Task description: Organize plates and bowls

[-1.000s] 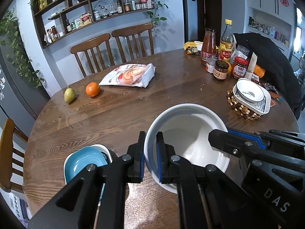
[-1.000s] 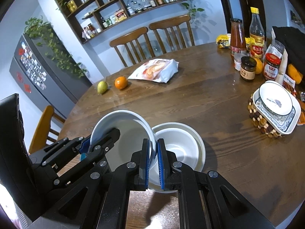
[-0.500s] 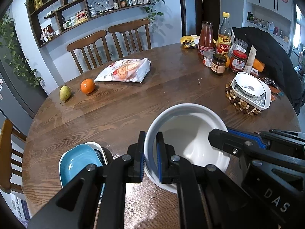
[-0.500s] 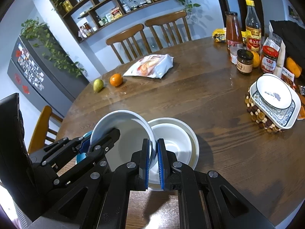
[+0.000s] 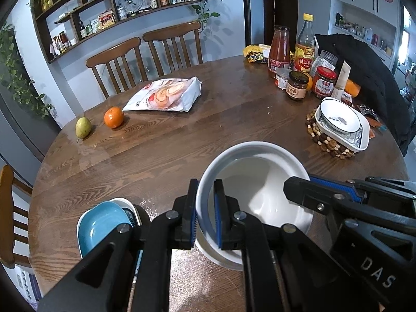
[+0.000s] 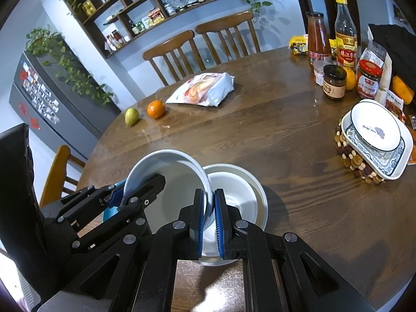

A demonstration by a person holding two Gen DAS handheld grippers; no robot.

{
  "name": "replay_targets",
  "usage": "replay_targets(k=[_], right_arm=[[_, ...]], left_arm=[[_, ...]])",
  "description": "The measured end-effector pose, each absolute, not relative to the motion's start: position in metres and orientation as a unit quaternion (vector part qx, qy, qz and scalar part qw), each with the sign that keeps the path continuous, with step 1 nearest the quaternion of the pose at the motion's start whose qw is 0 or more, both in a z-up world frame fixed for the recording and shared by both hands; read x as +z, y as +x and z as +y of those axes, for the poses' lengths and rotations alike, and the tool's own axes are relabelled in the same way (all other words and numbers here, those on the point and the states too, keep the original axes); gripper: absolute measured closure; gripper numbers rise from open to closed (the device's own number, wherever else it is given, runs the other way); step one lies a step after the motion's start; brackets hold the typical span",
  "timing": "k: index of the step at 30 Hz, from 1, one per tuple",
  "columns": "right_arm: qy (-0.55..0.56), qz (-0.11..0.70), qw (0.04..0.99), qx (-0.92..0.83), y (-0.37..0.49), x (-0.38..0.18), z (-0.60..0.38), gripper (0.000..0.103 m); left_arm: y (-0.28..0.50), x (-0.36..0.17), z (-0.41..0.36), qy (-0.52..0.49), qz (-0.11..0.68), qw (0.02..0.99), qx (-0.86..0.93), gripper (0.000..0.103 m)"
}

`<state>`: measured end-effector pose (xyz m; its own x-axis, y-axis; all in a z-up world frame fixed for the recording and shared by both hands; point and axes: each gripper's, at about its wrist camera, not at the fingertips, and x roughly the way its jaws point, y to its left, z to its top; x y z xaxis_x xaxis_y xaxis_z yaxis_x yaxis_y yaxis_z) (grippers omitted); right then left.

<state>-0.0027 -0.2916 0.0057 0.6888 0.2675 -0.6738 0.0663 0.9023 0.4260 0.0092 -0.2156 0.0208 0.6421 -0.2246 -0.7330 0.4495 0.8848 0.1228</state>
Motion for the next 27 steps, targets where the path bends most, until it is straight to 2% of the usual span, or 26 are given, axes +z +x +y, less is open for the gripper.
replay_targets(k=[27], right_arm=[[0.229,0.435,0.869,0.052,0.008,-0.031,-0.301,0.091]], left_arm=[[0.017,-0.019,-0.226,0.153,0.427,0.871,-0.187,0.095]])
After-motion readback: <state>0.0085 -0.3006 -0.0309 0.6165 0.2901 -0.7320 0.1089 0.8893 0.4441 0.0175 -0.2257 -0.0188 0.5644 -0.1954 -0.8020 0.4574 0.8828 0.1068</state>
